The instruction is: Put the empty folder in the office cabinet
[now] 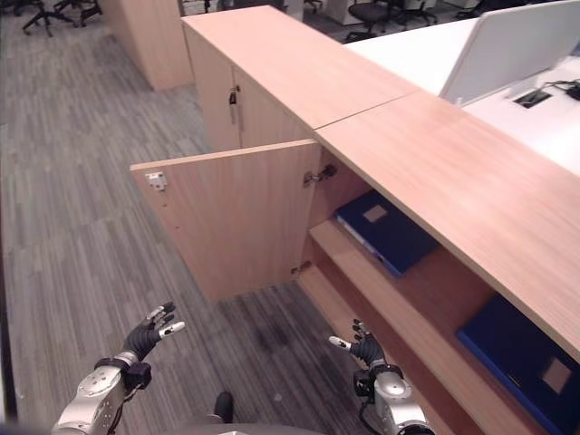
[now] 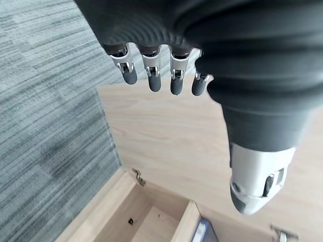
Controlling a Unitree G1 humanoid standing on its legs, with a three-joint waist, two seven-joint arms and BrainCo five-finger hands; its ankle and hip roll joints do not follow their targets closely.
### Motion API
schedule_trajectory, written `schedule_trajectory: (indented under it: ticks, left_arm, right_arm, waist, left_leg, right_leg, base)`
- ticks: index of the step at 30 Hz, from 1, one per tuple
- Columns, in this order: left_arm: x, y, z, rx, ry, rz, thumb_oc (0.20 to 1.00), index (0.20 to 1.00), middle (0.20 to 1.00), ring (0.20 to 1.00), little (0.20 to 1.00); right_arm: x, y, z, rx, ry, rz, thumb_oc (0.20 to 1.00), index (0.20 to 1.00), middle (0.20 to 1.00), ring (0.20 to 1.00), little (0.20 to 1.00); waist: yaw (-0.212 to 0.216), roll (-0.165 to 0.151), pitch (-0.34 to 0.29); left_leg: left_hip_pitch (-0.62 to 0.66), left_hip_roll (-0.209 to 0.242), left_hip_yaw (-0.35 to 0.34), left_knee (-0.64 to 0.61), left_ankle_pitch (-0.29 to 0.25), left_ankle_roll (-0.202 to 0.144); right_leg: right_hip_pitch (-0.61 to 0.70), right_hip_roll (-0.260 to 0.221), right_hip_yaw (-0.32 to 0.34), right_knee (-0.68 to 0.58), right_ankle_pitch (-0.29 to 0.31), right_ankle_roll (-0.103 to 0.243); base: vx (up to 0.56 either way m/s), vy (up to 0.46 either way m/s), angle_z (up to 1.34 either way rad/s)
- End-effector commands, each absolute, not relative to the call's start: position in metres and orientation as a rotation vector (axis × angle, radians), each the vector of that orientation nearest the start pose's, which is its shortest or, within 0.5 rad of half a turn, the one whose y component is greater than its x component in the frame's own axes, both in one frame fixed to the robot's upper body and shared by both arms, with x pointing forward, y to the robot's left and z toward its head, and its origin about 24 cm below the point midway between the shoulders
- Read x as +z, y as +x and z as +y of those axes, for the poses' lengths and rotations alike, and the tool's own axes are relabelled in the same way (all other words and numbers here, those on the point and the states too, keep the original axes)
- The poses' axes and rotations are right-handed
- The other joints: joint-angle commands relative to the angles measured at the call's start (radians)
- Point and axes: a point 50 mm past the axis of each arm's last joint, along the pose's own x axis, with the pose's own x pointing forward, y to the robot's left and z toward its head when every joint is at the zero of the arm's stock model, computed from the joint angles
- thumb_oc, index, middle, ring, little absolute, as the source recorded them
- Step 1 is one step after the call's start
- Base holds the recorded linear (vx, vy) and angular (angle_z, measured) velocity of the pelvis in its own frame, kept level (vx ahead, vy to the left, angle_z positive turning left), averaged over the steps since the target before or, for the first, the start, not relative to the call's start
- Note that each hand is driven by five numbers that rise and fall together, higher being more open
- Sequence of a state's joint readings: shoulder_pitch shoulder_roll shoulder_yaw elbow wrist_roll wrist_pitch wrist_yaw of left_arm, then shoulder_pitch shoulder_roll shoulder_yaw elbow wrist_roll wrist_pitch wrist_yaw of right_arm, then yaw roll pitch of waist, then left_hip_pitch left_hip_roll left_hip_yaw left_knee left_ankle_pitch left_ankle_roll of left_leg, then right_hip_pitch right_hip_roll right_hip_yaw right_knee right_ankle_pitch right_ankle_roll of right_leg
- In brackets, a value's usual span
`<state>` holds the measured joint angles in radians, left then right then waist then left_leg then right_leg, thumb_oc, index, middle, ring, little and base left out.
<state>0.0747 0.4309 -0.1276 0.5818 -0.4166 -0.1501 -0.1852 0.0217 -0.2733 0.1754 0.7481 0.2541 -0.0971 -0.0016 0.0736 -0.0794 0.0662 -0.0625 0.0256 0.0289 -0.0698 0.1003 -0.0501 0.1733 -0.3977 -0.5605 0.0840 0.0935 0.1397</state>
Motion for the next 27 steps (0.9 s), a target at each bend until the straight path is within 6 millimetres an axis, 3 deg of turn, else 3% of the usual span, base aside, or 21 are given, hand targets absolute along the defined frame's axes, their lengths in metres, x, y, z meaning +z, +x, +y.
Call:
schedule_trajectory:
  ticks: [1,4,5,7,8,9,10,18,27]
  left_arm:
    - [-0.041,0.212,0.250,-0.069,0.019,0.364,1.000,1.000,1.000,1.000,1.000]
    - [-0.040,0.213,0.252,-0.058,0.023,0.357,1.000,1.000,1.000,1.000,1.000]
    - [-0.036,0.219,0.252,-0.040,0.012,0.335,1.000,1.000,1.000,1.000,1.000]
    - [-0.036,0.223,0.249,-0.045,0.016,0.331,1.000,1.000,1.000,1.000,1.000]
    - [-0.036,0.223,0.249,-0.045,0.015,0.331,1.000,1.000,1.000,1.000,1.000]
    - [-0.037,0.223,0.246,-0.056,0.022,0.337,1.000,1.000,1.000,1.000,1.000]
    - [-0.039,0.222,0.245,-0.061,0.017,0.343,1.000,1.000,1.000,1.000,1.000]
    - [-0.046,0.208,0.245,-0.048,0.006,0.373,1.000,1.000,1.000,1.000,1.000]
    - [-0.049,0.205,0.246,-0.017,0.002,0.378,1.000,1.000,1.000,1.000,1.000]
  right_arm:
    - [-0.085,0.214,-0.214,-0.034,-0.108,0.573,1.000,1.000,1.000,1.000,1.000]
    - [-0.085,0.215,-0.211,-0.027,-0.097,0.574,1.000,1.000,1.000,1.000,1.000]
    - [-0.086,0.214,-0.210,-0.026,-0.086,0.576,1.000,1.000,1.000,1.000,1.000]
    - [-0.085,0.213,-0.209,-0.028,-0.074,0.567,1.000,1.000,1.000,1.000,1.000]
    - [-0.085,0.213,-0.209,-0.028,-0.074,0.566,1.000,1.000,1.000,1.000,1.000]
    - [-0.088,0.209,-0.210,-0.037,-0.066,0.576,1.000,1.000,1.000,1.000,1.000]
    - [-0.089,0.207,-0.213,-0.041,-0.069,0.584,1.000,1.000,1.000,1.000,1.000]
    - [-0.093,0.199,-0.216,-0.039,-0.072,0.609,1.000,1.000,1.000,1.000,1.000]
    - [-0.100,0.183,-0.219,-0.046,-0.060,0.652,1.000,1.000,1.000,1.000,1.000]
  waist:
    - [0.054,0.025,0.038]
    - [0.054,0.025,0.048]
    - [0.028,0.049,0.055]
    - [0.022,0.065,0.054]
    - [0.020,0.065,0.055]
    - [0.022,0.063,0.050]
    - [0.016,0.059,0.043]
    - [0.027,0.048,0.009]
    - [0.005,0.050,-0.008]
  left_leg:
    - [0.045,0.068,0.061,0.047,-0.127,-0.030]
    - [0.050,0.056,0.060,0.038,-0.123,-0.019]
    - [0.064,0.033,0.041,0.009,-0.103,0.011]
    - [0.066,0.022,0.026,0.005,-0.097,0.027]
    - [0.067,0.023,0.024,0.005,-0.099,0.026]
    - [0.075,0.010,0.009,0.002,-0.100,0.032]
    - [0.084,-0.001,-0.007,-0.001,-0.101,0.033]
    - [0.113,0.000,0.011,-0.015,-0.112,0.021]
    - [0.158,0.001,0.023,-0.017,-0.129,0.017]
  right_leg:
    - [-0.118,-0.019,0.070,0.002,0.032,0.101]
    - [-0.140,-0.020,0.100,0.046,0.040,0.100]
    - [-0.204,0.080,0.266,0.133,-0.017,0.080]
    - [-0.212,0.156,0.274,0.158,-0.099,0.054]
    - [-0.210,0.156,0.272,0.161,-0.102,0.053]
    - [-0.187,0.186,0.230,0.139,-0.147,0.031]
    - [-0.181,0.204,0.258,0.105,-0.146,0.034]
    - [-0.101,0.202,0.283,-0.047,-0.103,0.044]
    - [-0.059,0.197,0.282,-0.073,-0.100,0.047]
  base:
    - [-0.04,0.206,0.16]
    - [-0.02,0.207,0.01]
    - [0.04,0.358,0.23]
    - [0.05,0.268,0.26]
    - [0.06,0.082,0.54]
    - [0.11,0.033,0.45]
    - [0.11,0.037,0.42]
    - [0.06,-0.021,0.14]
    - [0.02,-0.014,-0.06]
